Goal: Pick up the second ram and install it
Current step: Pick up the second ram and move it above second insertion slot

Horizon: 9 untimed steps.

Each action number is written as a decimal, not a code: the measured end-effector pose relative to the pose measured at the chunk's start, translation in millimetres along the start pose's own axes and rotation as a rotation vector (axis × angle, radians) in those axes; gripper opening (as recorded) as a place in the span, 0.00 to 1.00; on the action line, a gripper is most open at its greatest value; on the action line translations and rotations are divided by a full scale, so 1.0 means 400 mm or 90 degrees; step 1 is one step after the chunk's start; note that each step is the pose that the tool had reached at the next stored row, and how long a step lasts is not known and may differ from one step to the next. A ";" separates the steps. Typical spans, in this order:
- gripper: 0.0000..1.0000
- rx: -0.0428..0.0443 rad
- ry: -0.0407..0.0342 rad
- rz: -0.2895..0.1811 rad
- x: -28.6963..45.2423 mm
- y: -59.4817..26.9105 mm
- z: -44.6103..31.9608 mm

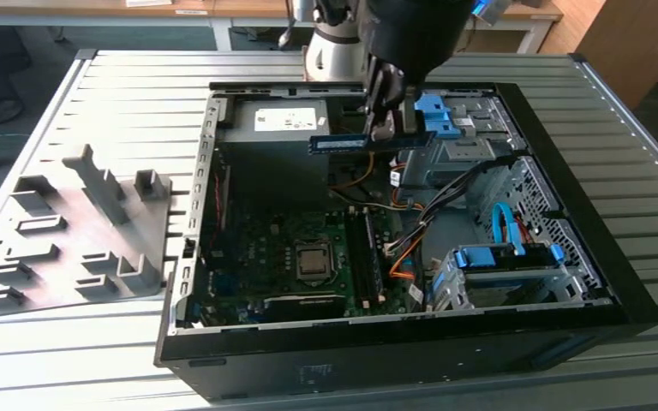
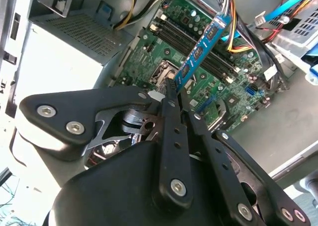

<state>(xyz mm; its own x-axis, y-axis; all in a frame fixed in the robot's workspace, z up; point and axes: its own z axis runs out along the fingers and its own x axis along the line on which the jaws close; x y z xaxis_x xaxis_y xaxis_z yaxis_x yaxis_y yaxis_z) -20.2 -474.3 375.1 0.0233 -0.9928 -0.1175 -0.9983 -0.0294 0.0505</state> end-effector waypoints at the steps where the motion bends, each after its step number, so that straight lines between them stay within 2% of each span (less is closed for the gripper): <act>1: 0.14 0.0000 0.0001 0.000 0.000 0.002 0.003; 9: 0.14 0.0000 0.0000 0.000 0.002 0.010 0.022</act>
<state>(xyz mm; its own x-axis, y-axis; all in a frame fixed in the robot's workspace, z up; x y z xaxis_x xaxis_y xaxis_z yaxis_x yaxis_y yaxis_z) -24.8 -474.4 366.4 0.0233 -0.9928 -0.1176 -0.9983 -0.0294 0.0505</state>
